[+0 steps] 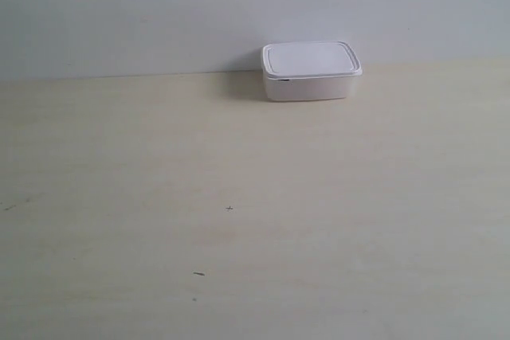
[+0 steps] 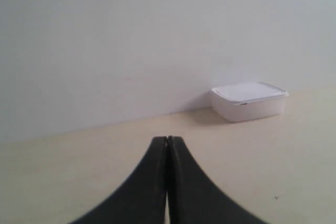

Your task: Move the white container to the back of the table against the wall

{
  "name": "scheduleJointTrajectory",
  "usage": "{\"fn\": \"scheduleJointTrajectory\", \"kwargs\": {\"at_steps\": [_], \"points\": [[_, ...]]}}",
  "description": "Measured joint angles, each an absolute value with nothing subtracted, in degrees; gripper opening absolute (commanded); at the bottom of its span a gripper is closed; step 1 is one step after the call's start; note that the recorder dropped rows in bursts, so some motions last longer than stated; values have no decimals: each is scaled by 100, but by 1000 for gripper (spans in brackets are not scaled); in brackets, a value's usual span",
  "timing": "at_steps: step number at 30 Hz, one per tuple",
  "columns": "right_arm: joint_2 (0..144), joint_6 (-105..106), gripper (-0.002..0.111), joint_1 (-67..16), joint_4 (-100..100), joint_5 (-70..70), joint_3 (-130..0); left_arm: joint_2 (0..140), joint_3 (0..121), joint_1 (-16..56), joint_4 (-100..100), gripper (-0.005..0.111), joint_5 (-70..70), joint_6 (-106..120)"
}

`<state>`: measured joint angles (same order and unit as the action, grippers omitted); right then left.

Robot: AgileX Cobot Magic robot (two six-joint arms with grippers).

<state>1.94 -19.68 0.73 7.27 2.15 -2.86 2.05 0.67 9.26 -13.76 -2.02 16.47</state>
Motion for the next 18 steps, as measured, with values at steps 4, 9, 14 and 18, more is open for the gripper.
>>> {"fn": "scheduleJointTrajectory", "kwargs": {"at_steps": [4, 9, 14, 18], "points": [[194, -1968, 0, 73, 1009, 172, -72, 205, 67, 926, -1376, 0, -512, 1647], [194, -1968, 0, 73, 1516, 220, -27, 205, 44, 926, -1139, 0, -751, 1647], [194, -1968, 0, 73, 1601, 505, -27, 192, 16, 926, -1064, 0, -1100, 1647], [194, -1968, 0, 73, 1612, 1006, -27, 113, 0, 926, -1064, 0, -1229, 1647]]}}
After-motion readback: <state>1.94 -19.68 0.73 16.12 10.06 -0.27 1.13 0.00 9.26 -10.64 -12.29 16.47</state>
